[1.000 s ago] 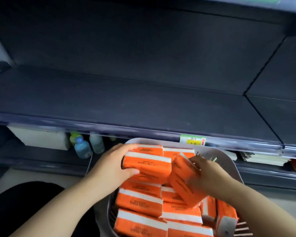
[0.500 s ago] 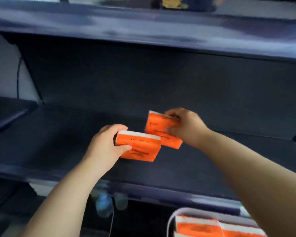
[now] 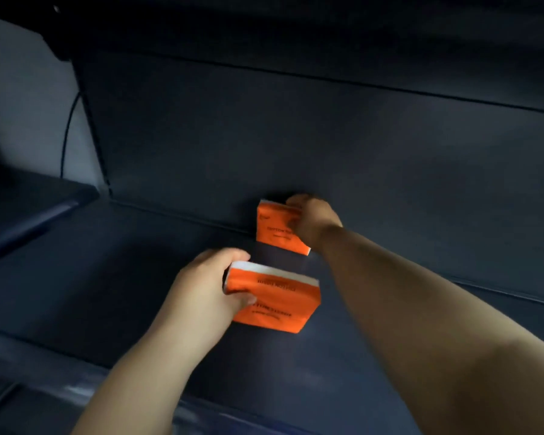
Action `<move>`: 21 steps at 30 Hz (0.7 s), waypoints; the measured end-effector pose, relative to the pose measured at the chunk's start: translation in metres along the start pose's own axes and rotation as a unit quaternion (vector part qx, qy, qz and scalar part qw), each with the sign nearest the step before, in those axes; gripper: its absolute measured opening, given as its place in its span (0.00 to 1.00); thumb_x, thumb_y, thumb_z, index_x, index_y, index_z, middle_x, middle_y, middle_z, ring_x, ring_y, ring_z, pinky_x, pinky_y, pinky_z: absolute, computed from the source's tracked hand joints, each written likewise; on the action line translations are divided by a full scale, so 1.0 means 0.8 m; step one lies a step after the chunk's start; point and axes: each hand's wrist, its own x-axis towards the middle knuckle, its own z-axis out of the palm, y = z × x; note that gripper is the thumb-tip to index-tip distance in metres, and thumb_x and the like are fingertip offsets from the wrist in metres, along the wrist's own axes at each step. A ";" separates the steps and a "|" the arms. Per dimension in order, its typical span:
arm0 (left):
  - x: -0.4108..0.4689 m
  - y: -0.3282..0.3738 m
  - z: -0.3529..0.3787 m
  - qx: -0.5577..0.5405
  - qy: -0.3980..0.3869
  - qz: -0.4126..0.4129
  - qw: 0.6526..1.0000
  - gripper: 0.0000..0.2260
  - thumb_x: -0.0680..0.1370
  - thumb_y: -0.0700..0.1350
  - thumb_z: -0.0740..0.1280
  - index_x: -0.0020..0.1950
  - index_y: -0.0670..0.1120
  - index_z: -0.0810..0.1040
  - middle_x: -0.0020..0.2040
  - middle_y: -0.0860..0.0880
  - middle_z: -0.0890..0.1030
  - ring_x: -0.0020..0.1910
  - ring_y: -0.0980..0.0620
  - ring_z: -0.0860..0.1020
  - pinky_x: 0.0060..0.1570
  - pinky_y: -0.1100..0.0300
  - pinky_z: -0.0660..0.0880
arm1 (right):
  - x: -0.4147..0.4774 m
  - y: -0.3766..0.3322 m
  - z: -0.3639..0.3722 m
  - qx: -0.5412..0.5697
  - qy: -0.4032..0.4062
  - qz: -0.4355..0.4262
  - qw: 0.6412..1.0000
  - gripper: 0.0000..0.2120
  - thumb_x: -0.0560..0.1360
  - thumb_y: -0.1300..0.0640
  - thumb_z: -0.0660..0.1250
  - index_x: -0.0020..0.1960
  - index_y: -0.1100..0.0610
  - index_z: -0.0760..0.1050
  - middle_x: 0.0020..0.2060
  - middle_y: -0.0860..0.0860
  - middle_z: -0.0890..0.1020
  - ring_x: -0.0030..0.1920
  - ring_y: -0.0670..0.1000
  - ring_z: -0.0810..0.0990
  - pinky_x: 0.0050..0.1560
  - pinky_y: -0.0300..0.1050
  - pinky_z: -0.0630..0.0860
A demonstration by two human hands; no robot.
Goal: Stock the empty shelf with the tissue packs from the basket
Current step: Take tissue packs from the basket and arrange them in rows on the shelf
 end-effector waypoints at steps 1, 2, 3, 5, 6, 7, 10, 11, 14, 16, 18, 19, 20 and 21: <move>0.002 -0.001 0.002 -0.004 0.003 -0.005 1.000 0.24 0.65 0.42 0.77 0.58 0.55 0.77 0.47 0.61 0.72 0.46 0.61 0.71 0.41 0.81 0.64 | 0.003 0.004 0.005 -0.011 0.002 -0.001 1.000 0.23 0.73 0.60 0.63 0.66 0.49 0.71 0.65 0.53 0.74 0.65 0.56 0.72 0.64 0.48 0.71; 0.004 -0.001 0.005 -0.009 0.006 -0.012 1.000 0.24 0.66 0.42 0.77 0.59 0.56 0.76 0.48 0.61 0.72 0.47 0.61 0.71 0.41 0.79 0.64 | 0.006 0.008 0.009 -0.014 0.005 -0.003 1.000 0.22 0.73 0.60 0.63 0.66 0.49 0.72 0.65 0.53 0.74 0.64 0.56 0.72 0.64 0.48 0.71; 0.006 0.000 0.007 -0.015 0.010 -0.017 1.000 0.24 0.66 0.43 0.77 0.59 0.57 0.76 0.49 0.61 0.72 0.47 0.61 0.71 0.41 0.77 0.64 | 0.007 0.011 0.010 -0.013 0.007 -0.008 1.000 0.22 0.73 0.59 0.64 0.66 0.49 0.72 0.64 0.53 0.74 0.64 0.56 0.73 0.63 0.47 0.71; 0.010 0.001 0.015 -0.024 0.015 -0.028 0.999 0.25 0.67 0.44 0.76 0.61 0.57 0.75 0.51 0.61 0.72 0.49 0.61 0.71 0.44 0.73 0.63 | 0.008 0.017 0.009 -0.022 0.006 -0.023 0.999 0.22 0.73 0.56 0.65 0.66 0.48 0.72 0.64 0.52 0.75 0.63 0.55 0.72 0.62 0.47 0.71; 0.011 0.001 0.018 -0.028 0.018 -0.032 0.999 0.25 0.68 0.44 0.76 0.62 0.57 0.74 0.52 0.60 0.71 0.49 0.60 0.71 0.45 0.71 0.64 | 0.008 0.020 0.008 -0.041 0.008 -0.030 0.999 0.22 0.73 0.54 0.66 0.66 0.47 0.71 0.64 0.52 0.74 0.64 0.55 0.72 0.63 0.48 0.71; 0.012 0.002 0.022 -0.028 0.020 -0.035 0.999 0.26 0.68 0.44 0.76 0.63 0.57 0.74 0.53 0.60 0.71 0.50 0.60 0.71 0.46 0.70 0.64 | 0.008 0.023 0.006 -0.069 0.015 -0.042 0.997 0.22 0.73 0.52 0.66 0.66 0.46 0.70 0.64 0.51 0.74 0.65 0.55 0.70 0.64 0.49 0.69; 0.014 0.003 0.032 -0.025 0.016 -0.039 0.999 0.26 0.68 0.44 0.76 0.64 0.57 0.74 0.54 0.60 0.71 0.50 0.61 0.70 0.45 0.71 0.63 | 0.005 0.027 -0.002 -0.120 0.038 -0.083 0.989 0.24 0.72 0.47 0.67 0.68 0.46 0.69 0.67 0.48 0.71 0.68 0.53 0.65 0.68 0.50 0.64; 0.014 0.003 0.035 -0.024 0.011 -0.037 0.999 0.26 0.68 0.44 0.76 0.64 0.57 0.74 0.54 0.59 0.71 0.50 0.61 0.70 0.46 0.71 0.64 | 0.003 0.028 -0.005 -0.113 0.034 -0.084 0.989 0.26 0.72 0.47 0.68 0.68 0.46 0.68 0.67 0.48 0.70 0.68 0.53 0.65 0.68 0.49 0.63; 0.025 0.006 0.036 -0.015 -0.003 -0.010 1.000 0.27 0.68 0.44 0.76 0.66 0.54 0.73 0.58 0.55 0.74 0.51 0.60 0.71 0.51 0.70 0.64 | -0.001 0.035 -0.016 -0.094 0.020 -0.077 0.992 0.26 0.72 0.48 0.68 0.69 0.46 0.67 0.68 0.47 0.69 0.68 0.52 0.66 0.67 0.48 0.64; 0.049 0.007 0.033 0.003 0.004 0.013 1.000 0.27 0.67 0.42 0.76 0.65 0.51 0.75 0.58 0.52 0.75 0.52 0.57 0.73 0.49 0.73 0.62 | -0.002 0.041 -0.025 -0.090 0.029 -0.074 0.993 0.25 0.73 0.49 0.68 0.69 0.46 0.68 0.68 0.48 0.70 0.68 0.53 0.67 0.66 0.47 0.65; 0.079 0.006 0.028 0.000 0.013 0.022 1.000 0.25 0.67 0.41 0.77 0.63 0.49 0.76 0.53 0.52 0.77 0.49 0.56 0.74 0.44 0.75 0.62 | -0.005 0.048 -0.032 -0.077 0.040 -0.073 0.994 0.23 0.73 0.50 0.67 0.68 0.47 0.70 0.67 0.49 0.72 0.67 0.54 0.69 0.67 0.46 0.67; 0.094 0.005 0.026 -0.013 0.013 0.021 1.000 0.25 0.67 0.41 0.77 0.62 0.48 0.77 0.50 0.54 0.77 0.48 0.56 0.75 0.43 0.74 0.63 | -0.007 0.051 -0.034 -0.070 0.041 -0.071 0.994 0.22 0.73 0.50 0.67 0.67 0.48 0.71 0.66 0.50 0.72 0.66 0.54 0.70 0.66 0.47 0.68; 0.107 0.004 0.026 -0.027 0.009 0.016 0.999 0.25 0.67 0.41 0.77 0.62 0.48 0.77 0.49 0.54 0.78 0.48 0.57 0.76 0.44 0.72 0.65 | -0.010 0.054 -0.037 -0.065 0.040 -0.066 0.995 0.22 0.74 0.50 0.66 0.67 0.48 0.71 0.66 0.51 0.73 0.66 0.54 0.71 0.65 0.47 0.69; 0.119 0.001 0.028 -0.039 0.000 0.010 0.999 0.25 0.67 0.42 0.77 0.62 0.49 0.76 0.49 0.54 0.78 0.48 0.56 0.77 0.47 0.69 0.68 | -0.013 0.057 -0.040 -0.062 0.039 -0.058 0.996 0.21 0.74 0.49 0.65 0.67 0.48 0.71 0.65 0.51 0.74 0.65 0.54 0.72 0.64 0.48 0.70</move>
